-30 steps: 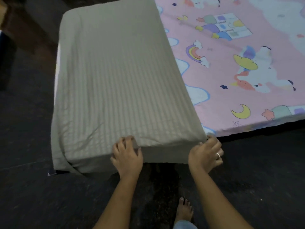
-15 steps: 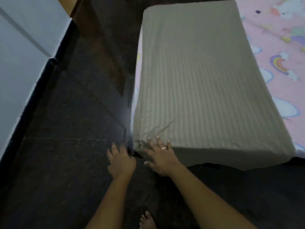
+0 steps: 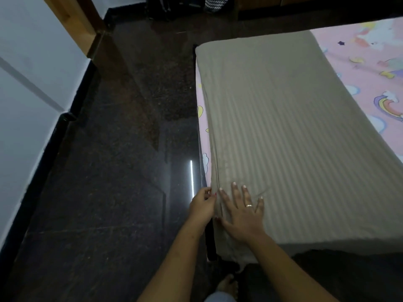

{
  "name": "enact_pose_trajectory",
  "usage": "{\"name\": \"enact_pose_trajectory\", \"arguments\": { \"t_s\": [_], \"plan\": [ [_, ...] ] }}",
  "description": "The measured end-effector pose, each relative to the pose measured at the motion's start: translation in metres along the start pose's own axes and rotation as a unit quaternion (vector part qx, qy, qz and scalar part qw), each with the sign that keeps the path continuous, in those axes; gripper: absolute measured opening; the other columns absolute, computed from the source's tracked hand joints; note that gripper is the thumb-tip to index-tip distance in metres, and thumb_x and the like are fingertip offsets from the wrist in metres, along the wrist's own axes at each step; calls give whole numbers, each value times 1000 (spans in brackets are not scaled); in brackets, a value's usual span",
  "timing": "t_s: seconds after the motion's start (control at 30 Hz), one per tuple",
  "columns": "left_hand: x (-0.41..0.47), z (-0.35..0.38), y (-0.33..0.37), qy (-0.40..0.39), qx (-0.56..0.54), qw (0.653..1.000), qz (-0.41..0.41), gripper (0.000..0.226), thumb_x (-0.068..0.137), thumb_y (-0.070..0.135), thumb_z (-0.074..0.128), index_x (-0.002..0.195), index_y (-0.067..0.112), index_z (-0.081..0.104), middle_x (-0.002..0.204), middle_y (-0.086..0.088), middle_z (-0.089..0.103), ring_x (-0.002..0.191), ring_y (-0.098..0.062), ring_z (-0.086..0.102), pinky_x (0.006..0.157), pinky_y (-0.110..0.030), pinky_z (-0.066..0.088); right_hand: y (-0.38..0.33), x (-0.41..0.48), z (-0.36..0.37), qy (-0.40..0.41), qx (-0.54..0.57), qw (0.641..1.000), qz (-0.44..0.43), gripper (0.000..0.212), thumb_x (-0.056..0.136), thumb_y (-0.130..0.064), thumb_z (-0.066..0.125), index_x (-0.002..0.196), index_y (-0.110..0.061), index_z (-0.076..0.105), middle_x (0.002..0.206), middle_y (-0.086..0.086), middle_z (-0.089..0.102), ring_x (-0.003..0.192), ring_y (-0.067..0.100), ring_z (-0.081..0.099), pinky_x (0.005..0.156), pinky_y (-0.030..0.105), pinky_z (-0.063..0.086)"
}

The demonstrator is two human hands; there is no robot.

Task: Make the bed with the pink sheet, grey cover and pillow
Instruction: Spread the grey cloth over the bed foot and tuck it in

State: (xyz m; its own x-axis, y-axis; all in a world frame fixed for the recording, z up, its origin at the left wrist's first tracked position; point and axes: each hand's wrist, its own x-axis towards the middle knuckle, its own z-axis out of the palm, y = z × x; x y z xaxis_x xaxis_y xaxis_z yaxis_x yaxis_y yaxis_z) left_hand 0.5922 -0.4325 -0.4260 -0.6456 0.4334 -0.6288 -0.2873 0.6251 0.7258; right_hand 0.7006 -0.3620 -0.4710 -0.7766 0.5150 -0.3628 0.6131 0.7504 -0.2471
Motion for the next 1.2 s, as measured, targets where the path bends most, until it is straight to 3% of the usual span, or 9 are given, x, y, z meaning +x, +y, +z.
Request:
{"name": "enact_pose_trajectory", "arguments": {
  "t_s": [0.07, 0.1, 0.2, 0.33, 0.47, 0.67, 0.8, 1.0, 1.2],
  "plan": [
    [29, 4, 15, 6, 2, 1000, 9, 18, 86, 33, 59, 104, 32, 55, 110, 2, 64, 99, -17, 62, 92, -35, 50, -2, 18, -6, 42, -20, 999, -22, 83, 73, -72, 35, 145, -31, 32, 155, -2, 29, 138, 32, 34, 98, 68, 29],
    [45, 6, 20, 22, 20, 999, 18, 20, 83, 36, 61, 101, 32, 55, 112, -1, 62, 97, -16, 62, 92, -36, 50, -2, 29, -12, 42, -25, 998, -30, 84, 73, -72, 37, 144, -27, 35, 155, -5, 29, 139, 32, 33, 97, 69, 30],
    [82, 10, 46, 54, 135, 989, 37, 28, 86, 37, 62, 108, 21, 57, 110, -3, 48, 99, -19, 54, 94, -34, 46, -17, 54, -21, 13, 27, 1000, -4, 94, 76, -74, 37, 152, -28, 7, 159, -14, -4, 147, 21, -8, 107, 65, 0],
    [124, 6, 82, 44, 186, 981, 36, 34, 87, 40, 58, 86, 7, 66, 105, -17, 60, 92, -29, 61, 76, -29, 46, -37, 74, -17, 126, 40, 988, 75, 88, 69, -63, 43, 142, -15, 34, 142, 0, 48, 131, 23, 41, 100, 56, 28],
    [150, 9, 101, -2, 176, 984, 17, 29, 81, 38, 62, 95, 12, 66, 101, -6, 64, 92, -24, 62, 76, -28, 49, -58, 96, -30, 244, 108, 951, 155, 81, 64, -35, 71, 136, -9, 46, 115, 3, 63, 97, 22, 63, 80, 35, 52],
    [179, 10, 132, -8, 93, 995, 42, 17, 78, 25, 64, 75, 15, 50, 85, -6, 63, 71, -19, 56, 60, -25, 44, -67, 139, -48, 274, 78, 929, 236, 71, 69, -25, 72, 134, -11, 47, 110, 2, 65, 81, 20, 63, 68, 31, 53],
    [193, 4, 142, -111, 27, 993, 25, 33, 68, 24, 72, 51, 21, 44, 128, -26, 46, 73, -21, 50, 65, -31, 49, -80, 177, -71, 267, 88, 897, 341, 63, 63, -24, 75, 122, -9, 59, 101, 2, 67, 78, 21, 63, 63, 30, 53],
    [238, -30, 174, -180, 14, 983, -9, 13, 74, 17, 73, 78, 8, 65, 125, -36, 44, 59, -18, 47, 40, -14, 38, -101, 220, -101, 243, 105, 869, 418, 50, 41, -19, 91, 85, -14, 67, 72, 1, 64, 60, 21, 61, 44, 24, 44],
    [277, -35, 224, -208, 5, 978, -7, 16, 79, 16, 69, 73, 16, 55, 92, -10, 63, 86, -25, 60, 68, -31, 51, -106, 230, -94, 254, 76, 865, 425, 23, 58, -19, 72, 78, -16, 62, 71, 2, 56, 55, 23, 56, 40, 27, 39]
  ]
}}
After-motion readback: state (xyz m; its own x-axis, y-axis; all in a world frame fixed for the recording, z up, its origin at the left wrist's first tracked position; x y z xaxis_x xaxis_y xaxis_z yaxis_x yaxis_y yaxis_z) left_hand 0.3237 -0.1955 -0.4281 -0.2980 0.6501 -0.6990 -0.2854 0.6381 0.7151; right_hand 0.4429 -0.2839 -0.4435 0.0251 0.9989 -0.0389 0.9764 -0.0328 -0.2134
